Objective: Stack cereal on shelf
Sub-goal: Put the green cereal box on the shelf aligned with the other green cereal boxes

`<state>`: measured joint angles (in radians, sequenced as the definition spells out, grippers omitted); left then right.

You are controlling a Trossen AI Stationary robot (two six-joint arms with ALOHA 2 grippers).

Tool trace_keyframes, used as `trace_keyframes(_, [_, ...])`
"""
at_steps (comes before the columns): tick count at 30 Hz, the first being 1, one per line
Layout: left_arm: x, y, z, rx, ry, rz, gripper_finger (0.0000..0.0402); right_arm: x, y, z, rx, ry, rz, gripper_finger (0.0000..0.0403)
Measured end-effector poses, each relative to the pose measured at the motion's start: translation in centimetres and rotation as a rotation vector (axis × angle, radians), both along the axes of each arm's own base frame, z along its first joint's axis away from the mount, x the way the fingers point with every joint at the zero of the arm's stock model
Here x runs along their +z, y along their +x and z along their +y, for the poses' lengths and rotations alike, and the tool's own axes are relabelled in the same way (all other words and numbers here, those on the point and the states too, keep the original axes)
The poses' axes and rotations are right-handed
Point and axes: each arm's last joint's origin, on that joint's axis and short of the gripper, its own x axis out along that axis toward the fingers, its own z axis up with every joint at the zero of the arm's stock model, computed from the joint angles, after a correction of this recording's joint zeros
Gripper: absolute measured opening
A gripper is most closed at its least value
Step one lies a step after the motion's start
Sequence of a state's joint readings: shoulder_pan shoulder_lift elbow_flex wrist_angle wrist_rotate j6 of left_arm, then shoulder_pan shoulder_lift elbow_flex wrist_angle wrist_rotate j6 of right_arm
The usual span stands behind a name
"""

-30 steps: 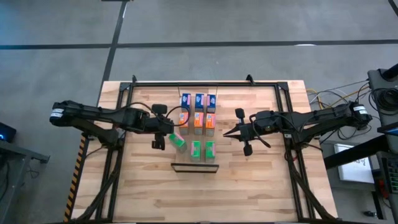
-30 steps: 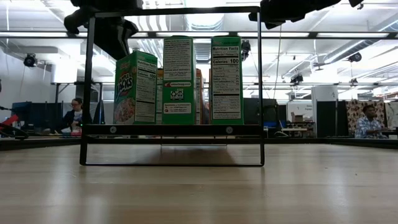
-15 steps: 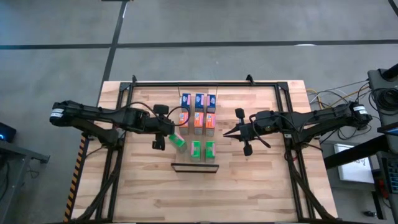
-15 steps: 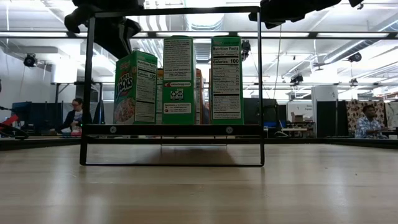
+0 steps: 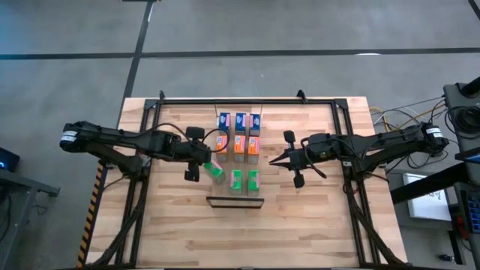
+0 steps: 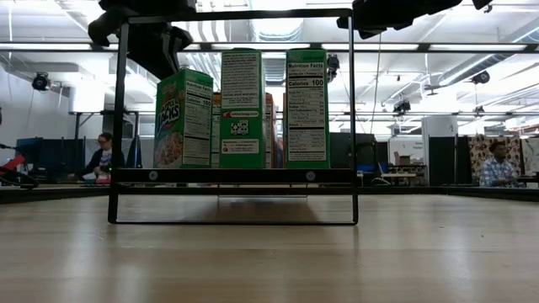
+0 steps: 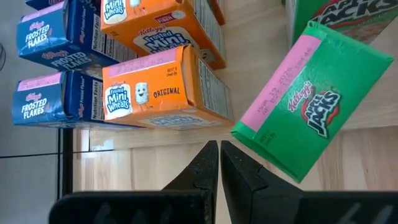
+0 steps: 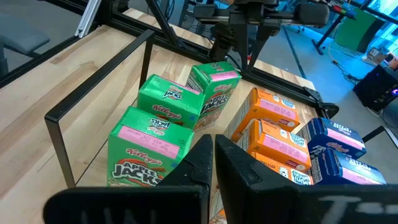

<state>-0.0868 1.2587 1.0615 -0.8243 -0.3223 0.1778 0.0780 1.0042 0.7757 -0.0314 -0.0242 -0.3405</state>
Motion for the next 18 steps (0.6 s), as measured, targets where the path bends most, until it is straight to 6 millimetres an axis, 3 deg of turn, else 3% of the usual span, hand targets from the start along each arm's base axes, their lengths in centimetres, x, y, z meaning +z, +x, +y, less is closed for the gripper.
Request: trace_keyframes(18, [0.17, 0.29, -0.08, -0.032, -0.006, -0.027, 0.0, 0.0, 0.0, 0.0, 0.0, 0.0, 0.0, 0.0009])
